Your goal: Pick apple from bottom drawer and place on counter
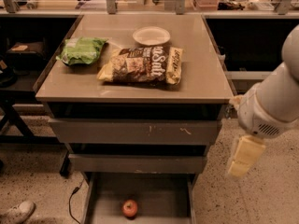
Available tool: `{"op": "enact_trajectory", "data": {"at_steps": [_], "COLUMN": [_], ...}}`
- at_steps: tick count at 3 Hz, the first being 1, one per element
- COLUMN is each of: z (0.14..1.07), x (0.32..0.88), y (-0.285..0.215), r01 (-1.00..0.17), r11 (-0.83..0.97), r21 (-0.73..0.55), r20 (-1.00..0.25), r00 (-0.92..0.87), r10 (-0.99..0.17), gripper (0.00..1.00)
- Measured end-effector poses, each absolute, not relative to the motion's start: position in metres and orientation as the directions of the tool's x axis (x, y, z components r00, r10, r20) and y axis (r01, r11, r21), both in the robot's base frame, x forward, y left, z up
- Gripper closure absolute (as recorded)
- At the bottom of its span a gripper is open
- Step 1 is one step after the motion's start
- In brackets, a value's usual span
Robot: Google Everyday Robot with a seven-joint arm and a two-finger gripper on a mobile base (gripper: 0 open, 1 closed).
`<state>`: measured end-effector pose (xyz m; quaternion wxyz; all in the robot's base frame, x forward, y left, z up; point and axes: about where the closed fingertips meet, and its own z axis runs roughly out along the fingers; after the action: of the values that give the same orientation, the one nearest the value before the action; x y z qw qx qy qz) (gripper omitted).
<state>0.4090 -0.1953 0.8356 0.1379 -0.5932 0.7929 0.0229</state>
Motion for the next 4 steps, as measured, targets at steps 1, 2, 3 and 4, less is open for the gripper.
{"op": "enact_trajectory", "data": {"at_steps": [1, 2, 3, 4], "z": [0.771, 0.771, 0.732, 0.658], "x": [0.401, 0.401, 0.390, 0.371], "y": [-0.185, -0.185, -0.160, -0.116], "r01": [-0.953, -0.953, -0.954, -0.947], "r11": [0.295, 0.295, 0.299, 0.300], "r21": [-0.063, -0.063, 0.003, 0.117], "r20": [-0.223, -0.223, -0.298, -0.401], "r00": [-0.275, -0.275, -0.286, -0.321], "r10": [-0.935, -0.935, -0.911, -0.858], "gripper": [0.00, 0.00, 0.00, 0.00]}}
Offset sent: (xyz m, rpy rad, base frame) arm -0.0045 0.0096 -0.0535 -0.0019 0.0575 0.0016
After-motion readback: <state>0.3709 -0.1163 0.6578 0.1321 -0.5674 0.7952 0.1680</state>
